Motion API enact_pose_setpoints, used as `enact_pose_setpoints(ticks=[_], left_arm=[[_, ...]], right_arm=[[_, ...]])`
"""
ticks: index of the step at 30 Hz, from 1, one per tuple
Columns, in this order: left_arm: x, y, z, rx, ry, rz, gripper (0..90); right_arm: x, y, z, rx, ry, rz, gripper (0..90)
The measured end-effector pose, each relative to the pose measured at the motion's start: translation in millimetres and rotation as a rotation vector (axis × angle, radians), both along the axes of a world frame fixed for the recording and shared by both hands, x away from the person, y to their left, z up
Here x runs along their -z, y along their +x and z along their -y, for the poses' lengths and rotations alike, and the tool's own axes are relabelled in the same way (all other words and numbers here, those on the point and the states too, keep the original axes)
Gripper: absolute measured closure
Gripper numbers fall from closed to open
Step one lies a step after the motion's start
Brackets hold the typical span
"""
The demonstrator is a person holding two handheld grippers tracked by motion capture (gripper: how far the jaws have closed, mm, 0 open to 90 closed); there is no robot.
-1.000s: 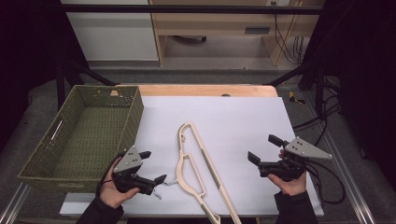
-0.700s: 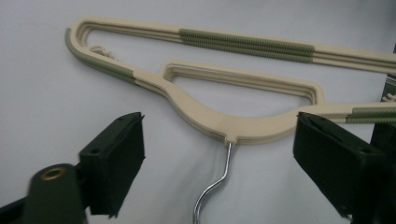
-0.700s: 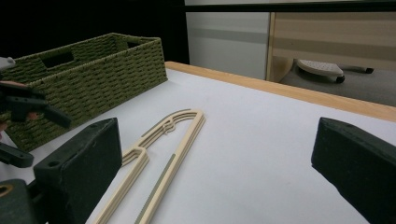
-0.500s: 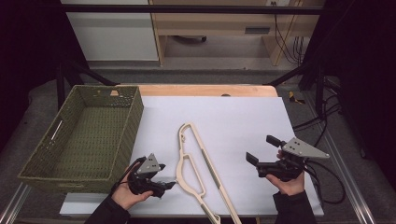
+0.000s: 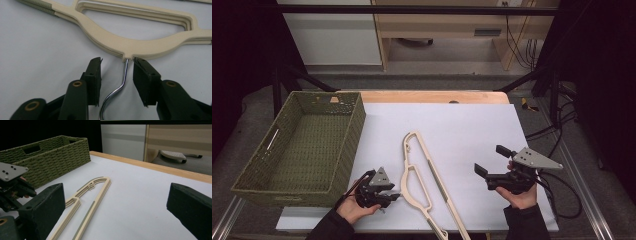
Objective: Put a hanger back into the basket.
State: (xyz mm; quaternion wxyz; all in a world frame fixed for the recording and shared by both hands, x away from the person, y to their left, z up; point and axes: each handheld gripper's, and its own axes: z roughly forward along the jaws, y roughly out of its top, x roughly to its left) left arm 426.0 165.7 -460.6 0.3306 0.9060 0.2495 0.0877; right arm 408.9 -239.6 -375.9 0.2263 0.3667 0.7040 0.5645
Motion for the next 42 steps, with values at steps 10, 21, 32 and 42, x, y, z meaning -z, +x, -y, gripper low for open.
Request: enact_pose_setpoints(ticks=[10, 21, 32, 42], left_arm=[[4.1, 2.2, 2.6, 0.034, 0.003, -0.019, 76.9], [3.3, 3.0, 2.2, 0.102, 0.01, -0.016, 87.2], [-5.5, 4.0, 2.6, 0.133, 0.022, -0.003, 88.5], [-17.3, 0.9, 7.2, 0.129, 0.014, 0.007, 88.6]], right_arm=[[3.4, 2.3, -4.0, -0.014, -0.011, -0.01, 2.4], [5.2, 3.2, -6.6, -0.017, -0.016, -0.019, 2.6], [7.6, 3.3, -18.6, -0.052, -0.008, -0.025, 4.6], [6.3, -3.3, -53.4, -0.122, -0.027, -0.041, 9.8]])
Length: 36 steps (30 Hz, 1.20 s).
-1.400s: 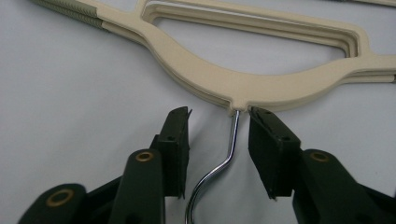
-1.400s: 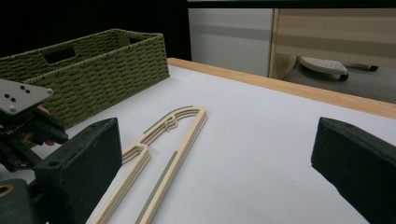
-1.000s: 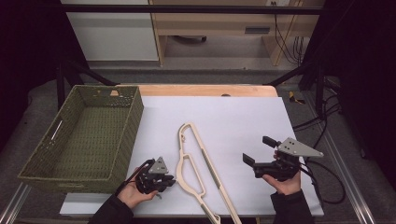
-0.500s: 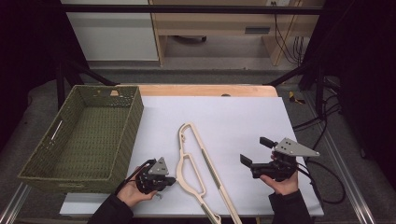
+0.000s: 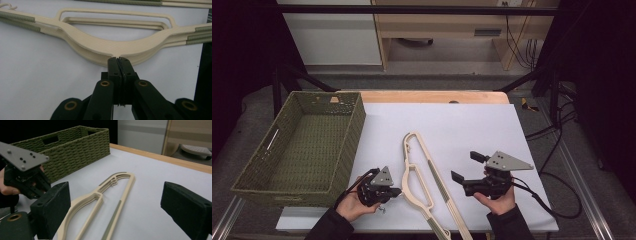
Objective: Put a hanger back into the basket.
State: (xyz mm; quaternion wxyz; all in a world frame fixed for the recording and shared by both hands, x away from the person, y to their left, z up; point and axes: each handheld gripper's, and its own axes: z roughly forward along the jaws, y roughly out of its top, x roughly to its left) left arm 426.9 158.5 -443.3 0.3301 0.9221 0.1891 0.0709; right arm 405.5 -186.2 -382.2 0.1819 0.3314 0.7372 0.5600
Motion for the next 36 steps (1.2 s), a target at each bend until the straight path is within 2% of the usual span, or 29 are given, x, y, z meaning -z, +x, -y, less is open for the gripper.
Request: enact_pose_setpoints(ticks=[4, 11, 16, 19, 20, 23, 26, 32, 36], left_arm=[[-3.4, -1.9, 4.3, -0.002, 0.013, 0.007, 88.7], [-13.4, -4.3, 9.5, -0.004, 0.027, 0.02, 88.7], [-21.6, -6.2, 13.9, -0.006, 0.025, 0.023, 88.7], [-24.6, -7.3, 15.5, -0.005, 0.035, 0.021, 88.8], [-24.8, -7.3, 15.7, -0.007, 0.033, 0.019, 88.7], [-26.1, -7.3, 16.0, -0.009, 0.031, 0.013, 88.8], [-27.7, -8.0, 16.8, -0.007, 0.033, 0.013, 88.8], [-29.6, -11.2, 19.8, -0.002, 0.042, 0.026, 88.8], [-29.9, -12.1, 20.3, -0.001, 0.044, 0.034, 88.7]], right_arm=[[1.4, -3.7, -18.9, -0.028, -0.031, -0.016, 11.1], [10.4, -8.7, -51.1, -0.078, -0.051, -0.061, 13.8], [19.8, -13.0, -76.2, -0.103, -0.101, -0.088, 14.1], [25.6, -13.9, -86.6, -0.131, -0.131, -0.098, 18.3], [28.5, -14.3, -91.4, -0.13, -0.156, -0.101, 18.8], [35.1, -15.1, -99.8, -0.132, -0.209, -0.109, 23.2], [44.2, -14.5, -105.5, -0.149, -0.235, -0.14, 28.5], [56.8, -14.5, -113.5, -0.166, -0.287, -0.173, 37.1], [65.1, -16.0, -120.9, -0.176, -0.345, -0.173, 41.7]])
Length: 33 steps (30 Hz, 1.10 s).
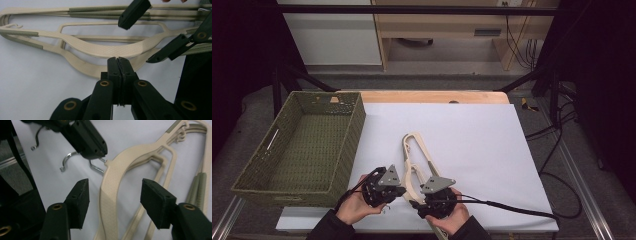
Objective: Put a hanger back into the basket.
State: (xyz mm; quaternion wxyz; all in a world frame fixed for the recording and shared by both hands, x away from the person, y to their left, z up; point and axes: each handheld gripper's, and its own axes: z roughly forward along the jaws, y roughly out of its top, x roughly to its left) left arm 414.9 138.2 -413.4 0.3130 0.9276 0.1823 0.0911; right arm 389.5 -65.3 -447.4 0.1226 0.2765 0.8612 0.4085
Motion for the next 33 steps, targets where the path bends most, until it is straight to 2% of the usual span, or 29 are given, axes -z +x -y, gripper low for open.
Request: enact_pose_setpoints(ticks=[4, 14, 19, 21, 24, 28, 30, 33], left_arm=[[-0.5, -0.9, 0.4, 0.003, -0.002, 0.006, 88.8], [-1.2, -2.4, 1.7, 0.001, -0.003, 0.0, 88.7], [-1.7, -1.8, 0.7, -0.002, -0.019, -0.004, 88.1], [-3.8, -1.8, -1.1, -0.011, -0.055, 0.005, 83.4], [-11.6, -2.6, -7.0, -0.026, -0.118, 0.032, 63.4], [-27.4, -4.5, -21.0, -0.085, -0.247, 0.072, 43.3], [-35.0, -4.5, -29.3, -0.107, -0.297, 0.09, 36.3], [-45.8, -5.7, -42.7, -0.16, -0.349, 0.152, 28.4]], right_arm=[[4.7, -1.2, -3.9, -0.002, -0.038, -0.011, 49.1], [10.9, 0.1, -5.8, -0.029, -0.062, -0.033, 71.6], [10.0, -0.1, -5.4, -0.029, -0.057, -0.038, 72.4], [8.9, -0.1, -4.6, -0.029, -0.062, -0.03, 72.6], [5.8, -0.2, -2.7, -0.018, -0.065, -0.018, 73.1], [-1.7, -0.5, 1.3, -0.005, -0.061, -0.001, 73.6], [-6.4, -0.4, 4.3, 0.006, -0.062, 0.019, 74.1], [-13.1, -0.3, 9.0, 0.027, -0.063, 0.035, 74.8]])
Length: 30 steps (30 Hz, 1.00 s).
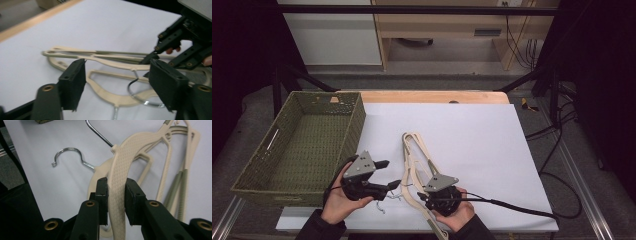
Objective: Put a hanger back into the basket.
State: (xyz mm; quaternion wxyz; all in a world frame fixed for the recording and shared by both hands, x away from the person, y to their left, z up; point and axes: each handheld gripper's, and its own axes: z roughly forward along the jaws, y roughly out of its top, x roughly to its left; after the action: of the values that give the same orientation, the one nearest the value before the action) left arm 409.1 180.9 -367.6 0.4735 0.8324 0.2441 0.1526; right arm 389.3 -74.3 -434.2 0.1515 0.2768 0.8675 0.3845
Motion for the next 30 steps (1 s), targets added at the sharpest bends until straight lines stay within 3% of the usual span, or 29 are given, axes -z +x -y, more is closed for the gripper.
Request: enact_pose_setpoints(ticks=[3, 6, 9, 20, 22, 24, 26, 30], left_arm=[[-4.8, 0.6, -9.2, -0.042, -0.043, 0.027, 18.3], [-4.8, 2.6, -14.7, -0.069, -0.081, 0.028, 12.3], [-2.6, 4.4, -15.0, -0.09, -0.079, 0.033, 10.0], [1.1, 5.5, -13.5, -0.095, -0.077, 0.03, 10.4], [1.0, 5.4, -13.3, -0.094, -0.076, 0.03, 10.8], [1.1, 5.3, -12.7, -0.088, -0.073, 0.029, 10.9], [1.4, 5.0, -11.7, -0.083, -0.07, 0.027, 10.8], [1.6, 3.9, -9.0, -0.07, -0.064, 0.023, 10.8]], right_arm=[[-6.5, 1.2, 6.9, 0.03, -0.002, 0.017, 75.7], [-14.4, 3.5, 17.5, 0.057, 0.001, 0.026, 76.8], [-21.0, 5.2, 25.8, 0.084, 0.006, 0.044, 77.8], [-39.5, 14.6, 64.7, 0.232, 0.026, 0.104, 85.1], [-40.3, 18.0, 72.4, 0.227, 0.06, 0.085, 86.1], [-40.1, 20.0, 77.9, 0.228, 0.053, 0.093, 86.2], [-40.8, 21.4, 83.1, 0.23, 0.082, 0.078, 86.2], [-45.8, 19.6, 85.5, 0.173, 0.112, 0.063, 86.2]])
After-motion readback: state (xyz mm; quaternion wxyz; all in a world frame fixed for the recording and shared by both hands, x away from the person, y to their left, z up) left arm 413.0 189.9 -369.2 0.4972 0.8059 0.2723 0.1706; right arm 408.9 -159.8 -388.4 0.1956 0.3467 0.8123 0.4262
